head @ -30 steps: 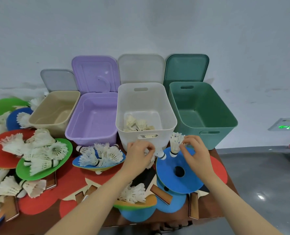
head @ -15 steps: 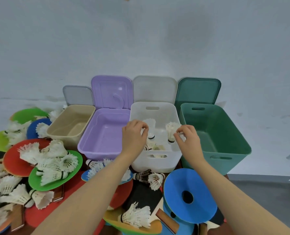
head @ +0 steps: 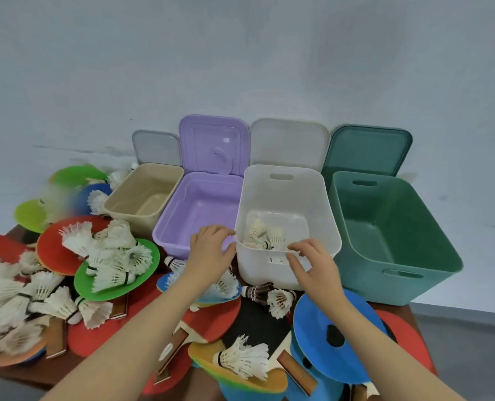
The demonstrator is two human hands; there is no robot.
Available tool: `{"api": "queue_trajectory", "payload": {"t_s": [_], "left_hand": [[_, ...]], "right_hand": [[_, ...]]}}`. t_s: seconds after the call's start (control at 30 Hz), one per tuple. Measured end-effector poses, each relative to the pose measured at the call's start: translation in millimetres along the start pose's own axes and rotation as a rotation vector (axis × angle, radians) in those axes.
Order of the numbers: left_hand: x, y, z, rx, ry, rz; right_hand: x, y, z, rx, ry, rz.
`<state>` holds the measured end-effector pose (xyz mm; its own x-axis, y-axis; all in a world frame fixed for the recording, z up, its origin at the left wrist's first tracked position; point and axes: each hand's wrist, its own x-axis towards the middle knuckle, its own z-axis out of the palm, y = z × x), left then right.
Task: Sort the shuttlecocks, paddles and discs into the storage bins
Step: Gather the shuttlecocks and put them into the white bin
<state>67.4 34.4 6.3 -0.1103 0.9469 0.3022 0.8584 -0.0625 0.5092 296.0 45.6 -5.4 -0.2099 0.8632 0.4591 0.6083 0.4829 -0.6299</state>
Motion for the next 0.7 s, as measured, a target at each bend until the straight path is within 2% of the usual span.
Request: {"api": "queue_trajectory", "payload": {"t_s": [0.13,0.27,0.47,0.57,0.7], "left_hand": [[-21.5,-32.2,-13.6,0.026,-0.016,-0.074],[-36.2,-58.2,-20.8,0.054,-0.063,-0.162],[-41.6,-76.4,-19.6,0.107,-0.193,-0.191],[-39.4,-85.4,-15.8,0.131,-0.265,-0.195],[-36.5,-97.5,-12.4,0.163,-0.291,-0.212]], "right_hand": [[-12.5,-17.0,32.0,0.017,-0.11,-0.018],[-17.9,-30.6,67.6,0.015,-0.301,0.047],[-16.4,-50.1,113.4,-0.05,-0.429,0.113],[-17.8,-55.7,118.8,-0.087,-0.418,0.104],[-21.0,-54.7,107.5,-0.011,-0.233,0.146]]}}
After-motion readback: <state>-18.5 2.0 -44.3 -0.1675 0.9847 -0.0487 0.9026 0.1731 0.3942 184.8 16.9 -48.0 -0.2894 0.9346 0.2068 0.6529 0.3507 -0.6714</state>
